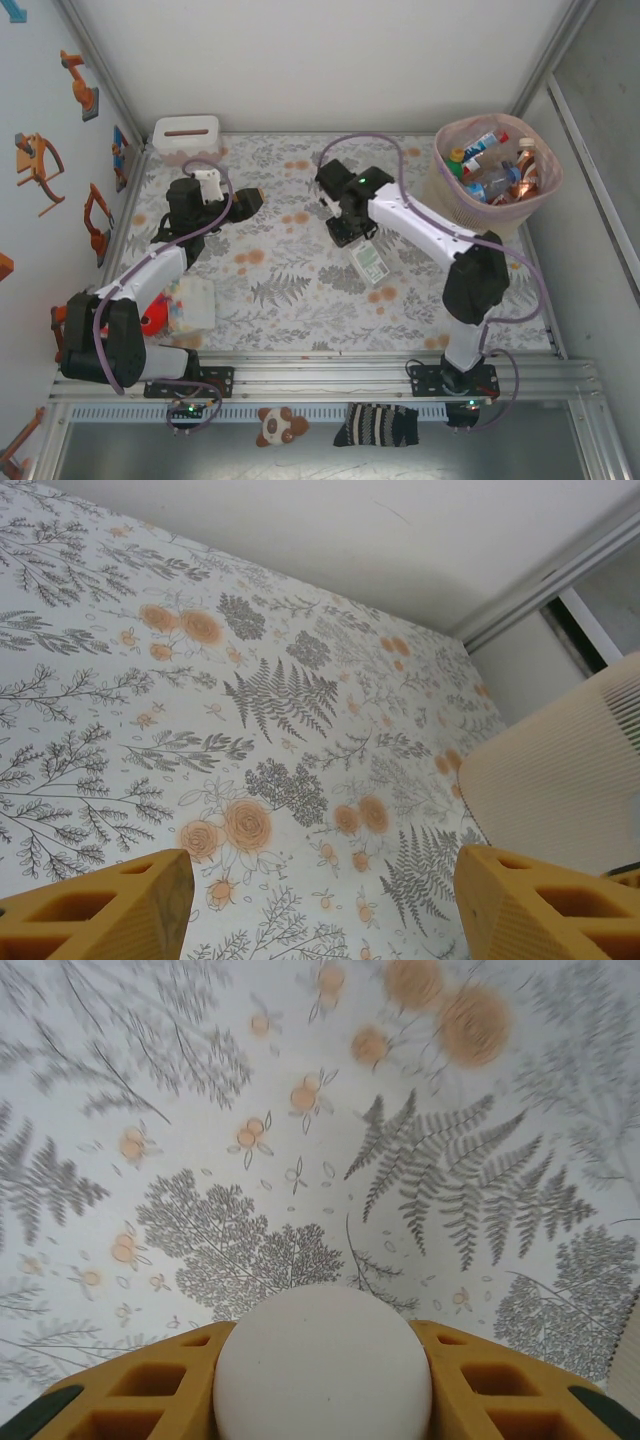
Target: Put the plastic bottles in the bin
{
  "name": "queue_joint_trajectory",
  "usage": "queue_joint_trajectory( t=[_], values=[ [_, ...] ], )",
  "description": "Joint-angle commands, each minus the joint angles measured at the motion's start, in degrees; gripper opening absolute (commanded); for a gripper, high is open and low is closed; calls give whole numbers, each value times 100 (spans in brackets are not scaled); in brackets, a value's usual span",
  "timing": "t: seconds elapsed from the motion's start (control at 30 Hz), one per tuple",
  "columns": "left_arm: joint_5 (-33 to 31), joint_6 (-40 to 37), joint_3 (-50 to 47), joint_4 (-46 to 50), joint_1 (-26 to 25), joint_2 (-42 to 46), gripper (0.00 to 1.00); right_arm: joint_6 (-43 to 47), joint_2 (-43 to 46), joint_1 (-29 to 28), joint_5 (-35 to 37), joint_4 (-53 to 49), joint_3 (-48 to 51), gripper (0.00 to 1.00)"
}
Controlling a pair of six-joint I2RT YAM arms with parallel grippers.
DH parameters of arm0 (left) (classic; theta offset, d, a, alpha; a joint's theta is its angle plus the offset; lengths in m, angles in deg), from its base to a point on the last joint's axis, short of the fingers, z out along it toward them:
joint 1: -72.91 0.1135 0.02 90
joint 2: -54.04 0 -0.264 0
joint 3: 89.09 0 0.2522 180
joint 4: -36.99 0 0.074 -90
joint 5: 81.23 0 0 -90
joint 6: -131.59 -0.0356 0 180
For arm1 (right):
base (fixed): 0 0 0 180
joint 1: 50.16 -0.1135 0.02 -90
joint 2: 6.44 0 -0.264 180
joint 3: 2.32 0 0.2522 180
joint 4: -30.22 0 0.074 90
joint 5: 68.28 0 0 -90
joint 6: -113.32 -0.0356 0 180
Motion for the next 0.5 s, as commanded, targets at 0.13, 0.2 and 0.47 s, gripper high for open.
queue_joint_trajectory(
  t=[0.13,0.2,0.47],
  values=[
    [61,121,-25,-188,35,74,69,-287,1197,835,-865,500,-394,37],
    [86,124,-8,-208,30,71,69,-354,1499,1160,-1099,657,-423,37],
    [166,227,55,-424,22,-134,69,-693,2567,2850,-2267,1509,-440,38]
  ],
)
